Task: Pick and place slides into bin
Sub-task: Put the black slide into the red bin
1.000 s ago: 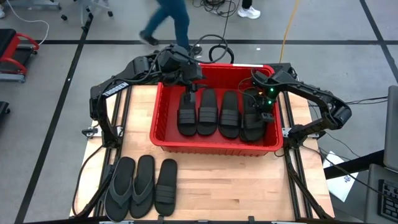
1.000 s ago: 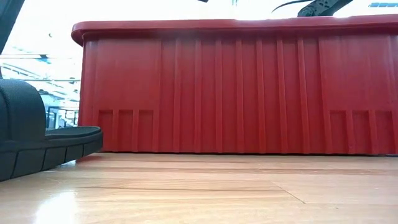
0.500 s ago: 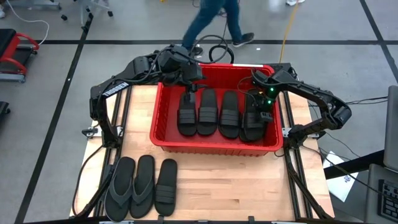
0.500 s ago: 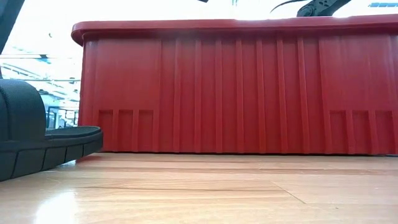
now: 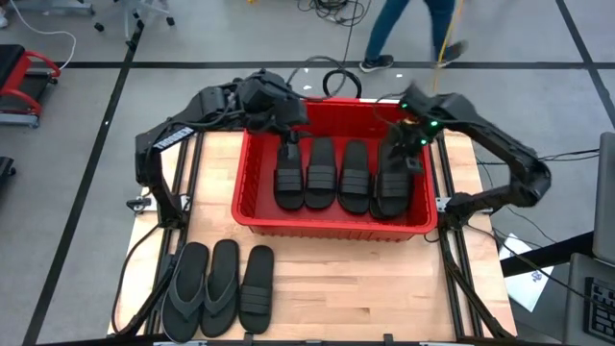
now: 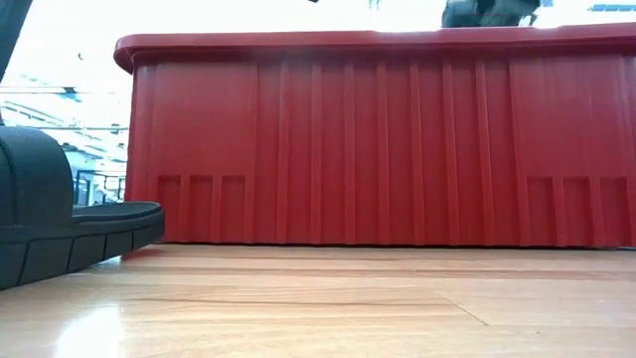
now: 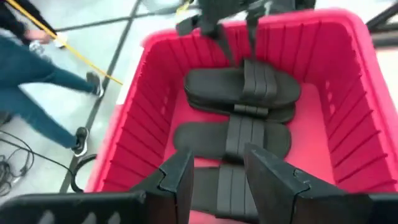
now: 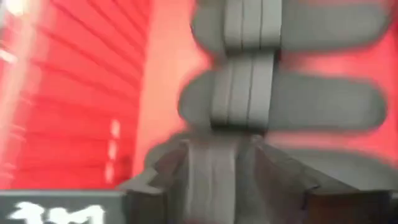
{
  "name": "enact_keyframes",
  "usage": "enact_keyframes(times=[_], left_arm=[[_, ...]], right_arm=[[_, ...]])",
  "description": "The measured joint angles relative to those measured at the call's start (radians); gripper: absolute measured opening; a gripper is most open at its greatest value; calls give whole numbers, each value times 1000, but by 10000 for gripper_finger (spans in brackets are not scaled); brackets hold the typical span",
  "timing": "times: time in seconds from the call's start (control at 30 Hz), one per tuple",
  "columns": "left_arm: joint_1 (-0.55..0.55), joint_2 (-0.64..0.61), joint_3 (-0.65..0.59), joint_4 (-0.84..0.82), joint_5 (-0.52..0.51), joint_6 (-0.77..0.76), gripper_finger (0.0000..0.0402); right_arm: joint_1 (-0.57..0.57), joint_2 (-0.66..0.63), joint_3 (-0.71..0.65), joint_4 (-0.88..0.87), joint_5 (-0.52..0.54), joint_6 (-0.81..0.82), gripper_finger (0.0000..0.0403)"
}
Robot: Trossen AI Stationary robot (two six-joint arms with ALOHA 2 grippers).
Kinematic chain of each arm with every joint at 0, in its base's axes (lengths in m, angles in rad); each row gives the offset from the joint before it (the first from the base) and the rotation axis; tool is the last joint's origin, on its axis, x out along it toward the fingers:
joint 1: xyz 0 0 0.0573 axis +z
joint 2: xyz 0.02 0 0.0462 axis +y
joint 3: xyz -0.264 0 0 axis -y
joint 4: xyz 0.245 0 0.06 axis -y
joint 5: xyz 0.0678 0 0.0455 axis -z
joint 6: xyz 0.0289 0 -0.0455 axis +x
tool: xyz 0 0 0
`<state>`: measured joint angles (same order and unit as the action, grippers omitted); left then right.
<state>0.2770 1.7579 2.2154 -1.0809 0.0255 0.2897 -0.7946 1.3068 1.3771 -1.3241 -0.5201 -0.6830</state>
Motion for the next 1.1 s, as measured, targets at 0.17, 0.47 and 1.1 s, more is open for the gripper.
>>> enact_keyframes(times=[0.17,0.47,1.1], left_arm=[[-24,-82,0,6,-48,-30,136],[-135,-187,2,157,-53,-147,130],[-273,-253,-370,379,143,-144,0]], right_arm=[[17,-169,58,160,-246,67,79],[77,-407,-48,629,-557,416,3],[426,-509,-461,1505,-301,988,0]])
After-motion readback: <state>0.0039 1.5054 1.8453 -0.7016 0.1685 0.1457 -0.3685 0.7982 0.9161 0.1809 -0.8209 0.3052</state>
